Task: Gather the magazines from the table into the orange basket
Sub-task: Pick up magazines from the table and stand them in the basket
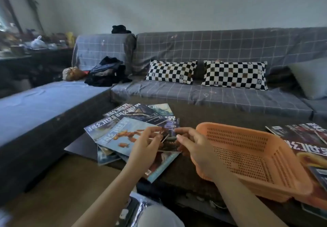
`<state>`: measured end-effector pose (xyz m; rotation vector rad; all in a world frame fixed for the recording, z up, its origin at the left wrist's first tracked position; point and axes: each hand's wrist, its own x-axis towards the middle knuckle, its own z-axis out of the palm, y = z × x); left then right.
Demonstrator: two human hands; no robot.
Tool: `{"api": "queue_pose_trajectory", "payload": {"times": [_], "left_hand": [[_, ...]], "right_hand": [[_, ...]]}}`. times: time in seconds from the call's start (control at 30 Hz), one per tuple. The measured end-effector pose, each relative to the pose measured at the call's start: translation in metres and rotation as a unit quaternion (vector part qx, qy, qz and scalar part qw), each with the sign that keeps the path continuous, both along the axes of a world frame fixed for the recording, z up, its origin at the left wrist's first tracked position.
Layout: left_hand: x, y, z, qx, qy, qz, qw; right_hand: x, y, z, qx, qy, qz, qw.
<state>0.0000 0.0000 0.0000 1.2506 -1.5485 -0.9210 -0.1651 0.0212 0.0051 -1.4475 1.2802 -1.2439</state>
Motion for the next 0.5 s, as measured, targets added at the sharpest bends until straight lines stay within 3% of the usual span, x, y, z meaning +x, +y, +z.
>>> {"api": "queue_pose_trajectory", "payload": {"times": [0.27,0.5], "left_hand": [[0.046,-0.056,-0.049,0.013,-0.026,0.081,0.996],[0.069,-0.082,-0.092,0.011,-0.071,0.157,0.985]], "right_hand": [[0.051,-0.081,-0.039,0.091,0.040,0.029,0.995],[0.072,-0.130,-0.082,0.110,0.093,-0.036,0.989]]}}
